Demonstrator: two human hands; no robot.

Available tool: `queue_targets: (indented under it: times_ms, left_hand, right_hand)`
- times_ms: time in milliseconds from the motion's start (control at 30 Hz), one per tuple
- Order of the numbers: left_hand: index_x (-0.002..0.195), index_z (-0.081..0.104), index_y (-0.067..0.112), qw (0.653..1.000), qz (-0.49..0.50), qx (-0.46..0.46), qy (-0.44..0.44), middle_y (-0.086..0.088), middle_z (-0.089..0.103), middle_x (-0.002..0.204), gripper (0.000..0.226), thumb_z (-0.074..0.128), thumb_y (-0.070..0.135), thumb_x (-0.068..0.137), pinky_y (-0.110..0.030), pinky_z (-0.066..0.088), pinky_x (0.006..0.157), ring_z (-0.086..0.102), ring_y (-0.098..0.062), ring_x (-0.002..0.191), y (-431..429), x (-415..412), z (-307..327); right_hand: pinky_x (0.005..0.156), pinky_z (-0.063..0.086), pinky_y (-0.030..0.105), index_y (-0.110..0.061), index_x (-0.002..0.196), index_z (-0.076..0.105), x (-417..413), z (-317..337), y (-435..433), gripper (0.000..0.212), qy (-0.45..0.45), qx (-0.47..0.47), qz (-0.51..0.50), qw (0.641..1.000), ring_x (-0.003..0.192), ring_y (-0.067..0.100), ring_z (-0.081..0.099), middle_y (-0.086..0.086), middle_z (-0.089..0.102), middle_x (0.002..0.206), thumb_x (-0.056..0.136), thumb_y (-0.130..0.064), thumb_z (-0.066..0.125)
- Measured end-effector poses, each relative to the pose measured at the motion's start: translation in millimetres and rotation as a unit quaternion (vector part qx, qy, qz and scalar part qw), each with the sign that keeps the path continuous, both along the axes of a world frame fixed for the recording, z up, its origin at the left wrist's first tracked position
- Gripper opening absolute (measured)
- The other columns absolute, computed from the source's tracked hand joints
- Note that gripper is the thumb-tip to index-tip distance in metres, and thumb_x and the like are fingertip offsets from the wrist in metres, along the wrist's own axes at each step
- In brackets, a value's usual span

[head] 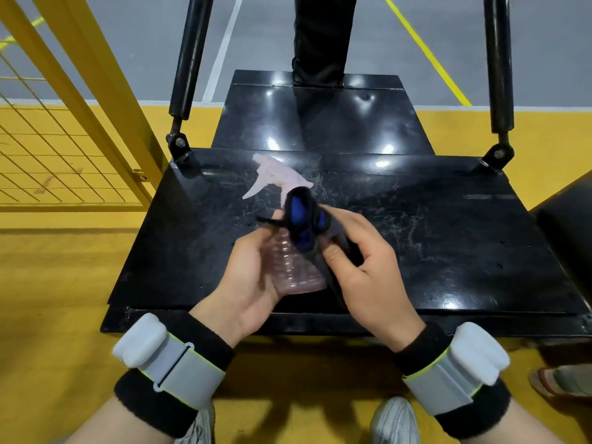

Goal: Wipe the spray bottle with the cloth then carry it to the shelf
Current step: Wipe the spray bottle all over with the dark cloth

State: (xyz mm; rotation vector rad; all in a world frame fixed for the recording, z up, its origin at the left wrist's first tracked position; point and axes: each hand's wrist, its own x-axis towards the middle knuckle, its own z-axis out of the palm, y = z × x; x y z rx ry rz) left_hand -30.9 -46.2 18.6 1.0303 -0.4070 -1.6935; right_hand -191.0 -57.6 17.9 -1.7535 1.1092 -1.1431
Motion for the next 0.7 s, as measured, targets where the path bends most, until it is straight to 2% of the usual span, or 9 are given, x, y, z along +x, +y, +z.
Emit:
queue_targets:
  times_ms: [67,133,200,333,400,467,567,633,700]
  left_hand:
    - [0.093,0.082,0.016,1.0,-0.012,-0.009,-0.015,-0.009,0.077,0.095,0.034,0.054,0.034,0.096,-0.048,0.063,0.069,0.076,-0.024,0.082,2.6,-3.8,-0.1]
    - [0.099,0.083,0.016,0.999,-0.034,-0.015,-0.028,-0.006,0.078,0.097,0.032,0.06,0.039,0.096,-0.045,0.062,0.068,0.077,-0.023,0.085,5.4,-7.4,0.9]
    - [0.104,0.082,0.017,0.998,-0.043,-0.021,-0.045,-0.006,0.078,0.099,0.031,0.068,0.041,0.089,-0.041,0.062,0.071,0.077,-0.023,0.087,6.0,-10.7,2.1]
    - [0.09,0.084,0.017,1.0,0.001,-0.007,-0.002,-0.008,0.079,0.091,0.035,0.059,0.042,0.097,-0.044,0.062,0.067,0.077,-0.025,0.079,0.0,-7.9,4.1]
    - [0.092,0.08,0.012,0.999,0.026,0.011,0.036,-0.013,0.079,0.091,0.043,0.049,0.041,0.101,-0.04,0.062,0.061,0.077,-0.028,0.074,-2.8,-1.8,5.2]
    - [0.092,0.073,0.01,0.997,0.04,0.024,0.064,-0.012,0.076,0.082,0.042,0.044,0.038,0.101,-0.032,0.059,0.053,0.074,-0.026,0.065,-4.2,3.7,5.7]
    - [0.086,0.069,0.013,0.996,0.048,0.024,0.076,-0.007,0.068,0.078,0.033,0.047,0.035,0.098,-0.028,0.057,0.055,0.068,-0.022,0.064,-3.5,7.6,5.8]
    - [0.091,0.073,0.011,0.998,0.025,0.012,0.054,-0.012,0.075,0.088,0.039,0.043,0.034,0.1,-0.036,0.062,0.061,0.073,-0.027,0.073,-2.1,6.1,3.6]
    - [0.102,0.077,0.009,1.0,-0.006,0.001,0.017,-0.014,0.077,0.102,0.04,0.045,0.033,0.101,-0.052,0.064,0.078,0.075,-0.031,0.087,1.3,2.7,1.1]
  right_hand:
    - [0.099,0.053,0.037,-0.025,0.115,0.074,-0.5,1.4,-5.2,0.021,-0.064,0.108,-0.025,0.992,0.111,0.012,0.069,-0.003,0.075,0.114,0.104,-0.019,0.057]
    - [0.094,0.056,0.04,-0.027,0.105,0.076,0.5,1.0,-7.5,0.026,-0.113,0.214,-0.035,0.97,0.103,0.017,0.073,-0.001,0.079,0.106,0.108,-0.024,0.051]
    - [0.096,0.057,0.042,-0.03,0.106,0.077,-0.8,-0.7,-7.4,0.029,-0.129,0.241,-0.034,0.961,0.106,0.018,0.074,-0.002,0.08,0.108,0.109,-0.024,0.048]
    - [0.103,0.051,0.034,-0.032,0.121,0.071,0.2,2.3,-0.1,0.028,-0.107,0.13,0.013,0.986,0.118,0.012,0.067,-0.007,0.075,0.119,0.103,-0.021,0.054]
    - [0.111,0.045,0.029,-0.031,0.131,0.065,3.3,3.5,5.0,0.041,-0.044,0.037,0.033,0.998,0.129,0.006,0.059,-0.01,0.068,0.132,0.096,-0.012,0.056]
    - [0.117,0.039,0.028,-0.022,0.138,0.063,5.2,1.6,9.5,0.053,0.031,-0.03,0.058,0.997,0.138,0.007,0.052,-0.007,0.061,0.142,0.089,-0.001,0.058]
    - [0.119,0.036,0.026,-0.018,0.141,0.062,6.2,-2.4,11.1,0.056,0.058,-0.043,0.073,0.995,0.142,0.006,0.048,-0.008,0.058,0.147,0.089,0.002,0.061]
    - [0.117,0.038,0.025,-0.022,0.139,0.063,6.6,-4.5,8.3,0.052,0.034,-0.035,0.052,0.997,0.139,0.005,0.05,-0.009,0.06,0.145,0.091,-0.003,0.06]
    - [0.113,0.042,0.026,-0.033,0.134,0.064,5.4,-5.9,3.6,0.044,-0.01,0.0,0.023,1.0,0.134,0.004,0.055,-0.014,0.065,0.138,0.096,-0.012,0.058]
